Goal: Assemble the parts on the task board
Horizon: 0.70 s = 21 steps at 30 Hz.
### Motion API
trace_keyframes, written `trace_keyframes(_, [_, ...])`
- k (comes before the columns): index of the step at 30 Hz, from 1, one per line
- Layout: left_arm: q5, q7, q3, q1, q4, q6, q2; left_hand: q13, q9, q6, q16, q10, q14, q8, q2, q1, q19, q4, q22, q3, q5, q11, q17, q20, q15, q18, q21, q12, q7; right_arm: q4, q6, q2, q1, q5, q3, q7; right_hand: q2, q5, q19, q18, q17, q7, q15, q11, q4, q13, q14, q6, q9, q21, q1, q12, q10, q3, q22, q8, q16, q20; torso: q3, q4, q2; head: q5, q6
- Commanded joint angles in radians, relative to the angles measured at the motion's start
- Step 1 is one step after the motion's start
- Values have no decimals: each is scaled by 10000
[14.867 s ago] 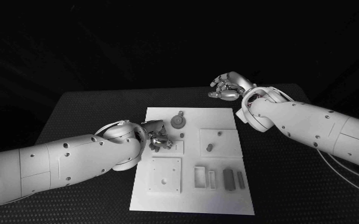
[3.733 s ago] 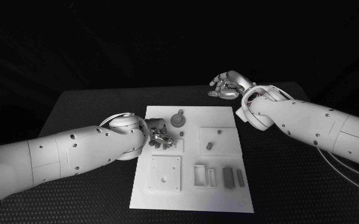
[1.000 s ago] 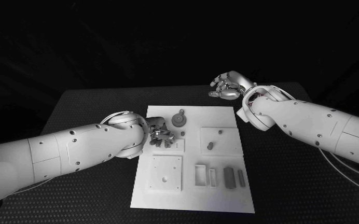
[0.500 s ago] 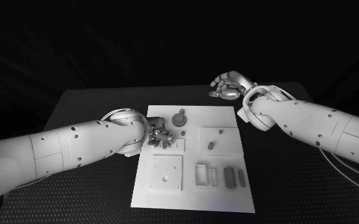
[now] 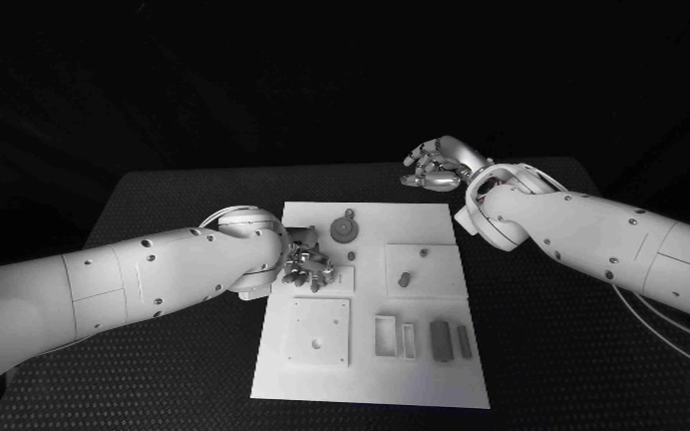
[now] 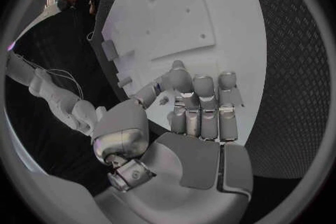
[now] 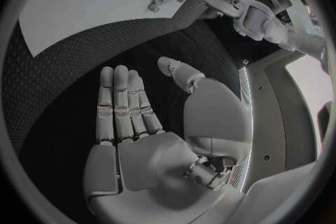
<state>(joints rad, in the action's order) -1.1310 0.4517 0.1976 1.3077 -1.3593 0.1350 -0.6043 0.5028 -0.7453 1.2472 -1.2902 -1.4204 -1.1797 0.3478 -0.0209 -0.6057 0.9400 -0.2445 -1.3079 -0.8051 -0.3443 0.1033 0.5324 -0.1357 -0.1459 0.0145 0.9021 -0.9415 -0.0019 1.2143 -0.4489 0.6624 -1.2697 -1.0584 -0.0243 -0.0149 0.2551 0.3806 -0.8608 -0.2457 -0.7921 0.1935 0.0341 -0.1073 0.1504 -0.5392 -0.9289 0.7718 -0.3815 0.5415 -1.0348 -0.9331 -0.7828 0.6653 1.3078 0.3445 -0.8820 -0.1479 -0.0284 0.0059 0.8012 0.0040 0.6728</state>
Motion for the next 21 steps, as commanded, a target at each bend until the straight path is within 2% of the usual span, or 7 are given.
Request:
trace_keyframes(1, [-38, 307, 87, -101, 56, 418, 42, 18, -15, 81, -75, -1, -53, 48, -525, -598, 86, -330, -210, -625, -61, 60, 17, -1011, -13, 88, 57, -63, -23, 6, 105, -10, 2, -45, 5, 36, -45, 42, -52, -161, 10, 120, 14, -5, 25, 16, 61, -38, 12, -70, -24, -59, 64, -8, 80, 44, -48, -40, 6, 7, -1, -18, -8])
trace_keyframes(7, [-65, 261, 84, -101, 65, 87, 70, 38, -25, 100, -102, -3, -73, 70, -551, -566, 111, -334, -209, -598, -72, 72, 23, -1020, -38, 93, 80, -107, -35, 1, 104, -17, 2, -46, 5, 39, -46, 48, -54, -161, 13, 121, 14, -5, 29, 24, 62, -39, 13, -77, -28, -64, 65, -8, 85, 45, -49, -40, 9, 14, 2, -34, -15])
trace_keyframes(21, [-77, 226, 49, -101, 138, 68, 84, 45, -29, 93, -109, 14, -78, 77, -527, -567, 139, -318, -205, -597, -40, 81, 19, -1036, -66, 102, 99, -129, -41, 9, 96, -17, 2, -49, 5, 44, -46, 48, -58, -161, 18, 121, 15, -6, 37, 38, 64, -41, 16, -89, -35, -72, 69, -9, 94, 47, -50, -40, 8, 11, -2, -46, -41])
